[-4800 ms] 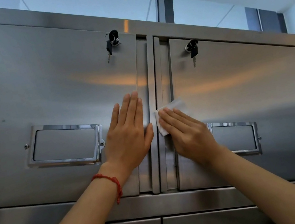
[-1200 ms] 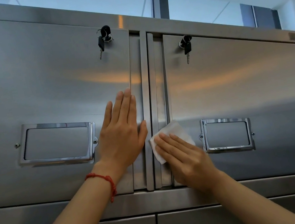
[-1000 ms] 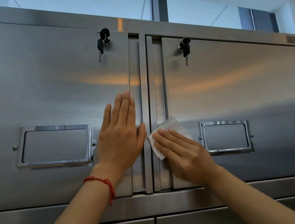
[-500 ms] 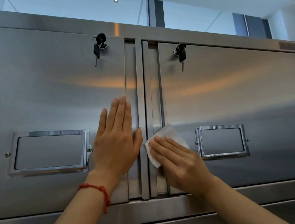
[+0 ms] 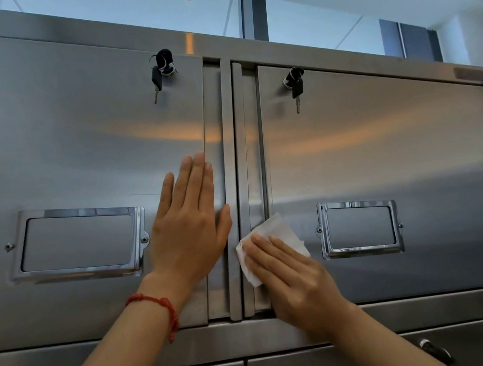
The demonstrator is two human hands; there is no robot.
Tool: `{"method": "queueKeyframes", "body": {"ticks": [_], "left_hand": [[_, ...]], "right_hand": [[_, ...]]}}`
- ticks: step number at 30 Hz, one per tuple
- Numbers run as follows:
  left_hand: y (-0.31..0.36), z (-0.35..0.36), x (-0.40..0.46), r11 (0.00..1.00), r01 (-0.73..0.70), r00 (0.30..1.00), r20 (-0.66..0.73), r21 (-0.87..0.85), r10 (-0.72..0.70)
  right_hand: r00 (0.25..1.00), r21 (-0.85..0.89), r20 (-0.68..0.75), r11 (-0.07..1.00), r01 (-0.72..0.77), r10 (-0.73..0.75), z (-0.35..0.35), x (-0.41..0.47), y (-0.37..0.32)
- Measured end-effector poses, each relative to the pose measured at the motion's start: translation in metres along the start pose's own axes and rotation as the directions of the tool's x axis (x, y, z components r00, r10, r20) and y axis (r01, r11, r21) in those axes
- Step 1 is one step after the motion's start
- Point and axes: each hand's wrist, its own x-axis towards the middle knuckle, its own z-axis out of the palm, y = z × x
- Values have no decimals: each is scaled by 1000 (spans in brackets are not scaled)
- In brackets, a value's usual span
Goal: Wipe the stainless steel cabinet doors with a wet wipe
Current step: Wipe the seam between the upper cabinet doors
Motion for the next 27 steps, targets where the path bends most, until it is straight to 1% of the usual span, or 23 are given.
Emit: {"method": "queueKeyframes", "body": {"ticks": [9,13,18,27], "left_hand": [[1,-3,1,1000,-1,1000,4,2,1],[0,-3,1,1000,1,1000,5,0,-1],[1,-3,0,1000,3,1000,2,-1,-3],[0,-2,1,1000,-6,1000,-16,1,6]], "right_hand": [[1000,42,17,999,-12,11,2,-15,-14],[1000,51,21,999,10,-11,1,-18,-16],[998,14,22,998,60,-60,-3,-11,-7],[1000,-52,-17,999,-7,6,2,18,18]]}}
